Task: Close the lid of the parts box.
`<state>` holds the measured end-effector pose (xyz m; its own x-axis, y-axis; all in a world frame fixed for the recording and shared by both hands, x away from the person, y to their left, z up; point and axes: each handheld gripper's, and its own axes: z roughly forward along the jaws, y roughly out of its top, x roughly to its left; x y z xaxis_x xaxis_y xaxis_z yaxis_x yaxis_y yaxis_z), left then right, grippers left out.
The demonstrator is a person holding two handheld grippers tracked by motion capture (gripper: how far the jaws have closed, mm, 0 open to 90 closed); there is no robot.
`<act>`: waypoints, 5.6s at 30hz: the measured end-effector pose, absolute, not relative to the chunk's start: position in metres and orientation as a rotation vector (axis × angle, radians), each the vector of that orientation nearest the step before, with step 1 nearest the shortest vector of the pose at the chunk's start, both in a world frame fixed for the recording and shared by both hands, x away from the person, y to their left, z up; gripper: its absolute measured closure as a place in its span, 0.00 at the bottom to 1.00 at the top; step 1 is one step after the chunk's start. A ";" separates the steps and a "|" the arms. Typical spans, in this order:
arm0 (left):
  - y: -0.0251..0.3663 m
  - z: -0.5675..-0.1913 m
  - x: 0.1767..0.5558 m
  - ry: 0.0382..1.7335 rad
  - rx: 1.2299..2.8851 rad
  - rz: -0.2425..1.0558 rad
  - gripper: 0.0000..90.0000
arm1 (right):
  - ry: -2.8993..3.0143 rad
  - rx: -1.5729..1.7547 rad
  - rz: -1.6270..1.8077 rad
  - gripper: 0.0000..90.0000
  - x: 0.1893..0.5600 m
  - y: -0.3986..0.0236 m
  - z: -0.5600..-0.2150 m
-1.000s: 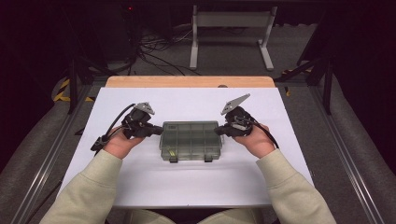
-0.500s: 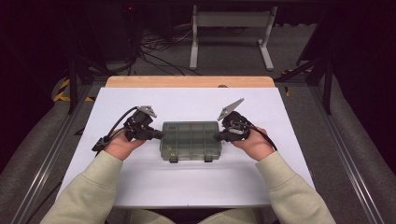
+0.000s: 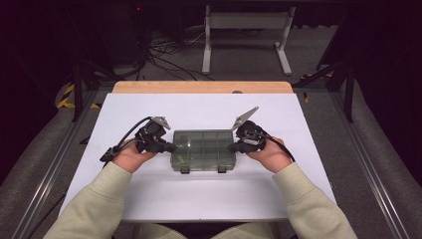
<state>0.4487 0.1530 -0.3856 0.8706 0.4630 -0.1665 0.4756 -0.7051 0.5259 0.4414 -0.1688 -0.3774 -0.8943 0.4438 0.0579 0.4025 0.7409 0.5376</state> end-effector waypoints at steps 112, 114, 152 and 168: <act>0.250 -0.388 0.358 0.697 1.763 0.401 0.01 | 2.153 0.690 1.508 0.01 0.365 -0.252 -0.364; 0.253 -0.393 0.354 0.706 1.732 0.425 0.01 | 2.142 0.704 1.508 0.01 0.364 -0.255 -0.366; 0.282 -0.451 0.321 0.784 1.701 0.524 0.01 | 2.085 0.752 1.509 0.00 0.337 -0.278 -0.431; 0.286 -0.461 0.335 0.770 1.705 0.461 0.01 | 2.124 0.776 1.470 0.00 0.348 -0.278 -0.446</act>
<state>0.3351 0.2861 -0.4610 0.7072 0.7014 -0.0889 0.2528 -0.1335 0.9583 0.3478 -0.2782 -0.4463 -0.7452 0.6656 -0.0404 0.1967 0.2772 0.9404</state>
